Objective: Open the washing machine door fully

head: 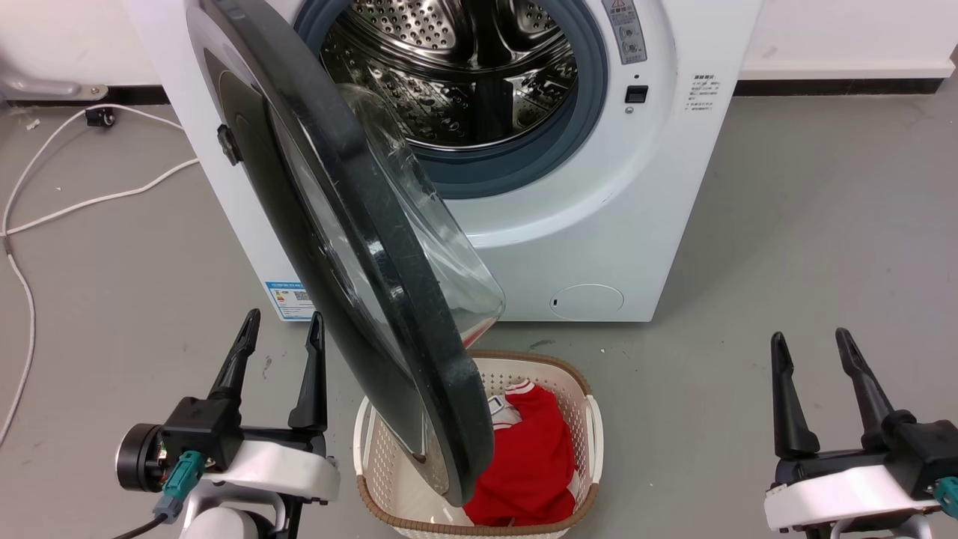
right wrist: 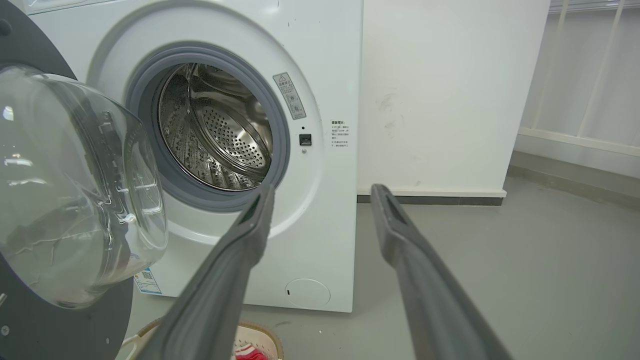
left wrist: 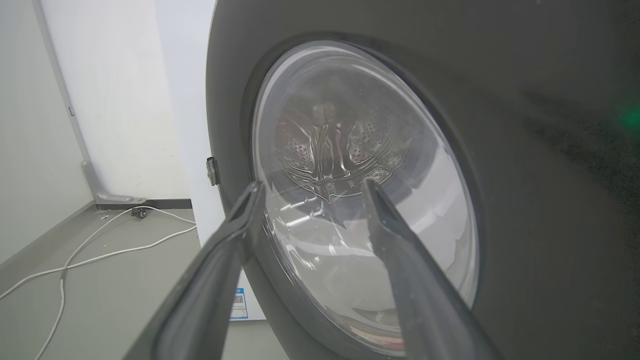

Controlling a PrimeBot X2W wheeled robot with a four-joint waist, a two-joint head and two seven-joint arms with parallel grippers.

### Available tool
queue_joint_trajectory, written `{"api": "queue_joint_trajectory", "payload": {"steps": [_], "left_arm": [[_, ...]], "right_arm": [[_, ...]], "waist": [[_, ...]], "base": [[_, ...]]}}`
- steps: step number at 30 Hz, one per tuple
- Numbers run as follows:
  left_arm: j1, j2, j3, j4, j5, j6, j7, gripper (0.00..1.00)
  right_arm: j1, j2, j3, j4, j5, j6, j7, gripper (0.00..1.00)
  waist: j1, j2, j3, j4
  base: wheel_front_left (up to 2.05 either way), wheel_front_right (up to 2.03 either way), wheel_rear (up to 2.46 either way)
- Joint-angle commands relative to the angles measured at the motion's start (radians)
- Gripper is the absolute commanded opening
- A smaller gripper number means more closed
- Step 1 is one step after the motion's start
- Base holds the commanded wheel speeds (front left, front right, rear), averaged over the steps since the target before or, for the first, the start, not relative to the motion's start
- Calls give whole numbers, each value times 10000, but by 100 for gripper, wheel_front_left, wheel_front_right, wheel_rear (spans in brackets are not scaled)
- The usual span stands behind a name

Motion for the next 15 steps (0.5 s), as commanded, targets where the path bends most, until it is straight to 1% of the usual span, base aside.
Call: {"api": "queue_joint_trajectory", "payload": {"steps": [1,5,15], "left_arm": [[-83,-3,29,-26,58,-4,-25,100],[-77,-3,35,-42,87,-11,-25,100],[-138,-3,-12,-37,160,-18,-25,100]], "right_arm": [[56,27,11,73,1,-5,-52,100],[-108,27,2,252,178,-5,-82,100],[-312,28,-57,388,153,-5,-124,100]], "waist": [[0,0,10,-4],[0,0,54,-23],[0,0,112,1]], "base": [[0,0,0],[0,0,0],[0,0,0]]}}
